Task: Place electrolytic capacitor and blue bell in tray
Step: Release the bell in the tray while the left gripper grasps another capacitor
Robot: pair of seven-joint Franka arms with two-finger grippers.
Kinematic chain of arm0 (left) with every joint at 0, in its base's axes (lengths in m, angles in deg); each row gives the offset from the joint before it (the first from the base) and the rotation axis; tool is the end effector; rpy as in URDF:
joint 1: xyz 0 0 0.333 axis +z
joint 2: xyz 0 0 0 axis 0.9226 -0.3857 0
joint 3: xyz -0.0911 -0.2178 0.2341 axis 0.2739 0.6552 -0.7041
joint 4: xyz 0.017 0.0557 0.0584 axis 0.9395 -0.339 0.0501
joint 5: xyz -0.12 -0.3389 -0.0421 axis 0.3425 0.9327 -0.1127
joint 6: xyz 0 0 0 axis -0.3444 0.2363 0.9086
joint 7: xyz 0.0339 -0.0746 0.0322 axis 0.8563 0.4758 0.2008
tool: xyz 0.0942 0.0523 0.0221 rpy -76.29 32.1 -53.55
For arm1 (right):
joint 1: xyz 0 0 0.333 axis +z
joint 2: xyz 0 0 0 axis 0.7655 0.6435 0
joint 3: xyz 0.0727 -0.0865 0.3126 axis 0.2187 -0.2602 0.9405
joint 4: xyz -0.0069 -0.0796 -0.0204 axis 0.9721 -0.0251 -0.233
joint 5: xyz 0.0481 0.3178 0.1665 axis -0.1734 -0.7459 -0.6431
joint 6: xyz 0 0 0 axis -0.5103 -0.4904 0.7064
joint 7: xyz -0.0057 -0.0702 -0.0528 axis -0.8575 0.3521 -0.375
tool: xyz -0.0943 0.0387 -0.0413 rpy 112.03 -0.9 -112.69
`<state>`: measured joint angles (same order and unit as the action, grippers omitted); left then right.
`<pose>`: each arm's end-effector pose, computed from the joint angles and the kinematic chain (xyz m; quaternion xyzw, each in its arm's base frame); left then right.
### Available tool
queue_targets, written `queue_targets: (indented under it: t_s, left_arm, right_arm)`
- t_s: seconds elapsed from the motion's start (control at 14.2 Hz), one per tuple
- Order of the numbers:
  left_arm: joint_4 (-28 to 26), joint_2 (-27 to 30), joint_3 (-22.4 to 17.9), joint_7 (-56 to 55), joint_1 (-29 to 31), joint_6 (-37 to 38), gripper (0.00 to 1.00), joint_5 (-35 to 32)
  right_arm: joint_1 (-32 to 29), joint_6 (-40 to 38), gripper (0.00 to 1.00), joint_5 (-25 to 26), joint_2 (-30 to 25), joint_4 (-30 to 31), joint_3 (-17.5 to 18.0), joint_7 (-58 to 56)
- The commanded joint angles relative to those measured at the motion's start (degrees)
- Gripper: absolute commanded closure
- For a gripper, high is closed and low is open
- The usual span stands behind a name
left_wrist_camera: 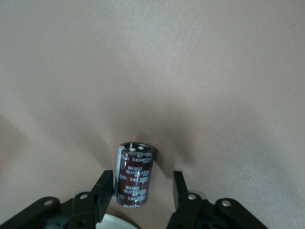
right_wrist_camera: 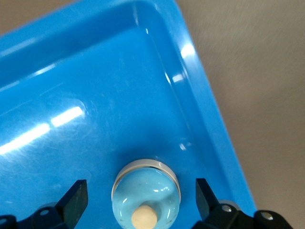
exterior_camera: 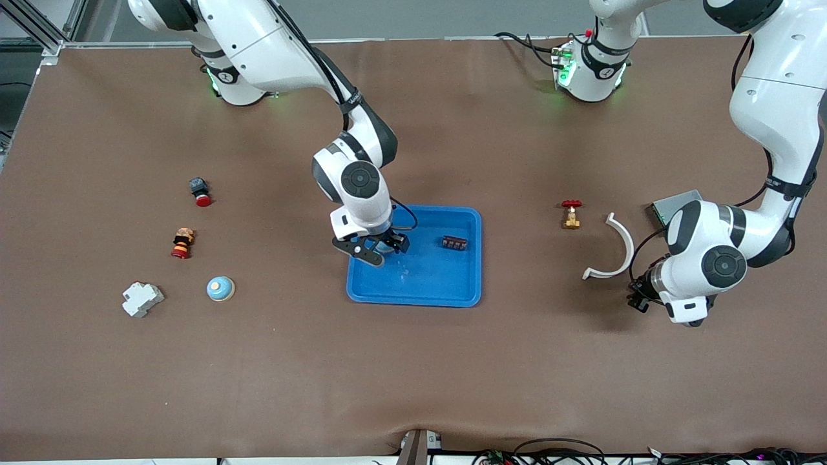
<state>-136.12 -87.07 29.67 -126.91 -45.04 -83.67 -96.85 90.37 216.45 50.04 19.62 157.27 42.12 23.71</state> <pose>0.6482 0.0115 0.2212 -0.8855 -0.4608 0.0200 0.0560 0.5226 0.4295 0.2454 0.9759 -0.2180 0.0092 0.0033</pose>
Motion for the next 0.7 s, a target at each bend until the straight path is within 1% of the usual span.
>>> queue_targets:
  t_s: [0.0, 0.07, 0.21, 0.42, 0.63]
  left_arm:
    - [-0.3, -0.4, 0.4, 0.5, 0.4, -0.3, 0.58, -1.2]
    - [-0.2, -0.6, 0.4, 0.5, 0.4, -0.3, 0.7, -1.2]
    - [-0.3, -0.5, 0.4, -0.7, 0.3, -0.3, 1.0, -1.2]
    - [-0.2, 0.6, 0.6, -3.1, 0.2, -0.3, 1.0, -1.2]
    - [0.3, 4.3, 2.1, -3.1, 0.0, 0.4, 1.0, -0.3]
  right_arm:
    - [-2.0, -9.0, 0.0, 2.4, 0.3, -6.9, 0.2, -2.8]
    - [-2.9, -10.3, 0.0, 2.4, 0.0, -7.4, 0.2, -6.3]
    - [-5.3, -11.8, 0.0, 2.4, -1.9, -7.4, 0.2, -12.5]
    - [-8.8, -14.7, 0.0, 2.4, -3.3, -7.1, 0.1, -21.4]
    - [-13.2, -14.7, 0.0, 2.5, -4.1, -6.0, 0.1, -30.3]
